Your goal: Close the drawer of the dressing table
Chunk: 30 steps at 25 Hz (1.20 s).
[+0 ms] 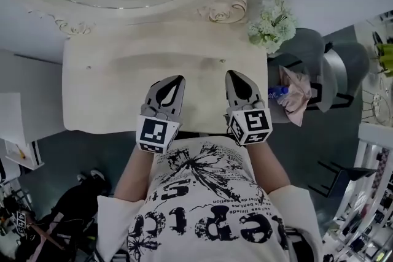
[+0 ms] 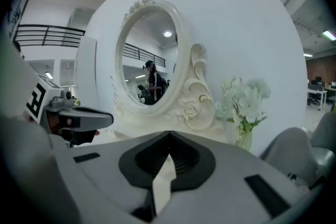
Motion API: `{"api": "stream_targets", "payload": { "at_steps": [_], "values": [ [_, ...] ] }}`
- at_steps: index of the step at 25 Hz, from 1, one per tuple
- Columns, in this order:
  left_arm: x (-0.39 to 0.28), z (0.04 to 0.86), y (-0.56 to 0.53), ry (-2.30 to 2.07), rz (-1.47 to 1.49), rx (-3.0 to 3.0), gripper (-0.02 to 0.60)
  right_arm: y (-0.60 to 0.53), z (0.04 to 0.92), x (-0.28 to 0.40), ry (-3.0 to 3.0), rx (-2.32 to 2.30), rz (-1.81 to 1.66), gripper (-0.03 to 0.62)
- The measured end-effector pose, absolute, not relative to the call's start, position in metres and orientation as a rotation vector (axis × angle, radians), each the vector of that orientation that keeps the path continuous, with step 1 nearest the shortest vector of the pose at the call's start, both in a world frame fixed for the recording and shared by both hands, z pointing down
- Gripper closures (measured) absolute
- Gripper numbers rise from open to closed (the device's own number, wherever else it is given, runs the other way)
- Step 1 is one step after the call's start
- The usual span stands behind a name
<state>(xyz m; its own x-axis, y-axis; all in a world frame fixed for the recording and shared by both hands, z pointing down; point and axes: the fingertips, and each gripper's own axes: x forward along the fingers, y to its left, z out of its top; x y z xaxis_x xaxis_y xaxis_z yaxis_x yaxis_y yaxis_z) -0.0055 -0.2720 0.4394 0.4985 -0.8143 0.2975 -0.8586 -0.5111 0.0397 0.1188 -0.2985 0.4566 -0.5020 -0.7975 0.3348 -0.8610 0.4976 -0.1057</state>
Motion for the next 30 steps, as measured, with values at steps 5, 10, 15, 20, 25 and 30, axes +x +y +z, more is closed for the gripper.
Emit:
{"api": "stream_targets", "payload": {
  "at_steps": [5, 10, 15, 20, 25, 30],
  "values": [
    [-0.009, 0.396, -0.274, -1.479, 0.283, 2.613, 0.563, -0.295, 0.397, 0.110, -2.615, 1.434, 0.200, 0.579],
    [-0.023, 0.368, -0.279, -1.546, 0.247, 2.655, 0.563, -0.297, 0.361, 0.098, -2.676, 1.461, 0.091, 0.579],
    [-0.024, 0.360, -0.276, -1.558, 0.228, 2.676, 0.562, -0.295, 0.357, 0.095, -2.645, 1.483, 0.066, 0.579],
    [-0.024, 0.359, -0.275, -1.545, 0.203, 2.684, 0.563, -0.293, 0.358, 0.091, -2.642, 1.481, 0.063, 0.579],
    [-0.022, 0.356, -0.276, -1.539, 0.182, 2.691, 0.563, -0.293, 0.363, 0.093, -2.614, 1.491, 0.066, 0.579],
    [-0.022, 0.356, -0.279, -1.532, 0.174, 2.683, 0.563, -0.293, 0.367, 0.098, -2.574, 1.521, 0.086, 0.579]
  ]
}}
